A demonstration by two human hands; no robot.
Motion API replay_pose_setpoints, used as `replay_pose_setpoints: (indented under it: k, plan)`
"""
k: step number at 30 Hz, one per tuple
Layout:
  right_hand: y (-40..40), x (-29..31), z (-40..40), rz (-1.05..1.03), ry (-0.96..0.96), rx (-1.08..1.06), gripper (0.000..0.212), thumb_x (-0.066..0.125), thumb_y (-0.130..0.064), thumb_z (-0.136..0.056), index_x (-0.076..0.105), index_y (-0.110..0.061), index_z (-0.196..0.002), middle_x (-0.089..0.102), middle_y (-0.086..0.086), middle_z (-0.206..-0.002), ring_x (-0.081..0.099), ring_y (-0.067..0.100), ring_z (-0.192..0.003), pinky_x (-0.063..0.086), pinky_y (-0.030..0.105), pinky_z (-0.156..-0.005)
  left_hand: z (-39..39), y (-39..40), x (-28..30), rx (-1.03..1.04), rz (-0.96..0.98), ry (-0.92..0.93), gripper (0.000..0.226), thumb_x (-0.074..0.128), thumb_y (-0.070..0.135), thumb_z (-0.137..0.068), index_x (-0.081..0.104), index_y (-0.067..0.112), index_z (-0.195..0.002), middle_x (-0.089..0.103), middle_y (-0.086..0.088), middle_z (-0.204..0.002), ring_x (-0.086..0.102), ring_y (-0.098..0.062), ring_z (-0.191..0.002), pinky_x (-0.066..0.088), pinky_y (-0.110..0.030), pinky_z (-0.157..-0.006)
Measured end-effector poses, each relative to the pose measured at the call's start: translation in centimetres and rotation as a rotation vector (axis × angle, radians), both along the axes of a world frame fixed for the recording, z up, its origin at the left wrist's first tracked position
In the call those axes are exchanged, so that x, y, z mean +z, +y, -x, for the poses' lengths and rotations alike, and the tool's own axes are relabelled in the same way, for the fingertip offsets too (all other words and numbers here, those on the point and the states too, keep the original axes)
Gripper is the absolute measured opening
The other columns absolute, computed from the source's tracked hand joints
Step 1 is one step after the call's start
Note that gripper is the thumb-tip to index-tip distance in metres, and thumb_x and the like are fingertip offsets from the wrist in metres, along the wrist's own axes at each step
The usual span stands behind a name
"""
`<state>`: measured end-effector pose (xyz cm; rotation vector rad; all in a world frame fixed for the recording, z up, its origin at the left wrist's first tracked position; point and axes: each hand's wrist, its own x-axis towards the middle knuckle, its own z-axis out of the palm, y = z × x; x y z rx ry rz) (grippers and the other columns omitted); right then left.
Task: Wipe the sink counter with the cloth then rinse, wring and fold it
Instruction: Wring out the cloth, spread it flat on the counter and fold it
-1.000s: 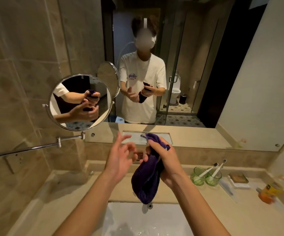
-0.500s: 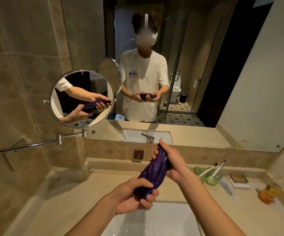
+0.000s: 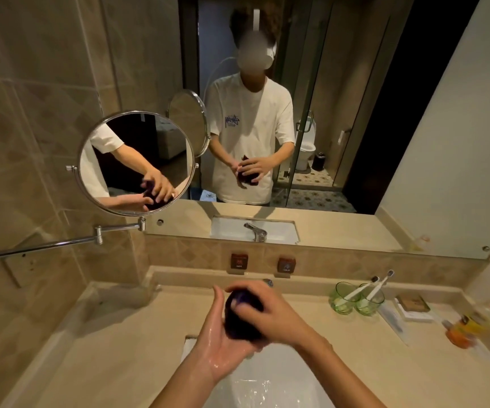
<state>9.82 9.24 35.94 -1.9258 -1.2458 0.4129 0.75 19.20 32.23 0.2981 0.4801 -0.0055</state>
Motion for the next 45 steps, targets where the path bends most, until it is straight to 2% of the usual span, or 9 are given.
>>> replay_pose_setpoints:
  k: [6, 9, 13, 16, 19, 23, 30, 39, 45]
  plan:
    - [-2.7, 0.1, 3.6, 0.201, -0.305, 0.195, 0.108, 0.060, -0.068, -0.087, -0.014, -0.033, -0.158, -0.001, -0.019, -0.166, -0.001, -0.002, -0.150, 0.013, 0.025, -0.123, 0.8, 1.2, -0.6, -0.113, -0.025, -0.003, 0.068, 0.084, 0.047, -0.075, 0.071, -0.005, -0.116, 0.070, -0.025, -0.118, 0.068, -0.041, -0.112, 0.048, -0.056, -0.106]
    - [-4.2, 0.5, 2.6, 0.126, 0.191, 0.256, 0.107, 0.070, -0.027, -0.088, -0.012, -0.039, -0.157, 0.004, -0.022, -0.166, 0.018, 0.000, -0.151, 0.029, 0.032, -0.120, 1.1, 0.9, -0.3, -0.172, -0.038, -0.014, 0.073, 0.103, 0.012, -0.048, 0.072, -0.011, -0.110, 0.069, -0.030, -0.116, 0.065, -0.045, -0.108, 0.049, -0.054, -0.103]
    - [-5.9, 1.8, 0.8, -0.089, 0.721, 0.239, 0.097, 0.053, 0.013, -0.071, 0.020, -0.020, -0.156, 0.038, 0.001, -0.160, 0.044, 0.025, -0.142, 0.036, 0.058, -0.114, 1.9, 1.0, 0.7, -0.306, -0.118, -0.097, 0.064, 0.092, -0.016, -0.048, 0.069, -0.010, -0.108, 0.063, -0.036, -0.105, 0.059, -0.034, -0.076, 0.053, -0.036, -0.059]
    - [-7.1, 3.2, -0.5, -0.135, 0.236, 0.062, 0.089, 0.050, 0.010, -0.066, 0.038, -0.023, -0.148, 0.054, -0.004, -0.148, 0.047, 0.018, -0.139, 0.039, 0.045, -0.116, 2.0, 1.7, 1.5, -0.403, -0.219, -0.156, 0.062, 0.083, -0.014, -0.064, 0.064, -0.003, -0.123, 0.057, -0.035, -0.112, 0.054, -0.028, -0.075, 0.051, -0.032, -0.062]
    - [-7.5, 3.4, -0.8, 0.143, -0.469, 0.197, 0.106, 0.063, -0.005, -0.070, 0.014, -0.038, -0.157, 0.013, -0.021, -0.164, 0.014, 0.003, -0.151, 0.019, 0.034, -0.124, 1.7, 2.1, 3.0, -0.516, -0.289, -0.221, 0.053, 0.084, -0.009, -0.065, 0.071, 0.002, -0.115, 0.063, -0.029, -0.107, 0.057, -0.024, -0.076, 0.052, -0.029, -0.064]
    - [-6.9, 1.0, -0.6, 0.205, -1.002, 0.204, 0.130, 0.086, -0.039, -0.066, 0.000, -0.021, -0.161, 0.003, 0.008, -0.168, 0.008, 0.023, -0.152, 0.022, 0.047, -0.122, 0.6, 2.4, 5.5, -0.679, -0.370, -0.224, 0.047, 0.090, -0.001, -0.060, 0.072, 0.010, -0.103, 0.067, -0.020, -0.094, 0.061, -0.021, -0.072, 0.053, -0.026, -0.065]
    - [-3.4, 3.0, -2.3, -0.367, -1.134, 0.283, 0.047, 0.060, -0.008, -0.101, 0.041, 0.003, -0.143, 0.055, 0.026, -0.141, 0.052, 0.039, -0.132, 0.043, 0.049, -0.110, -2.1, 4.3, 8.3, -1.234, -0.496, -0.309, 0.045, 0.086, 0.032, -0.071, 0.070, 0.013, -0.109, 0.063, -0.003, -0.107, 0.060, -0.004, -0.085, 0.046, -0.013, -0.071]
    - [-2.1, 2.9, -3.5, -0.094, -0.839, 0.182, 0.012, 0.047, -0.019, -0.105, 0.055, -0.013, -0.111, 0.065, 0.006, -0.093, 0.053, 0.017, -0.080, 0.052, 0.038, -0.071, -4.4, 6.1, 8.4, -1.268, -0.656, -0.238, 0.046, 0.084, 0.023, -0.076, 0.059, 0.008, -0.111, 0.061, -0.006, -0.100, 0.053, -0.012, -0.084, 0.045, -0.018, -0.067]
    - [-2.3, 3.6, -3.3, 0.090, -0.806, 0.075, 0.031, 0.041, -0.033, -0.103, 0.059, -0.008, -0.108, 0.065, 0.007, -0.091, 0.059, 0.022, -0.076, 0.055, 0.036, -0.067, -5.9, 5.8, 10.0, -1.295, -1.013, -0.166, 0.023, 0.067, 0.000, -0.090, 0.056, 0.008, -0.109, 0.060, -0.009, -0.087, 0.056, -0.015, -0.073, 0.047, -0.020, -0.058]
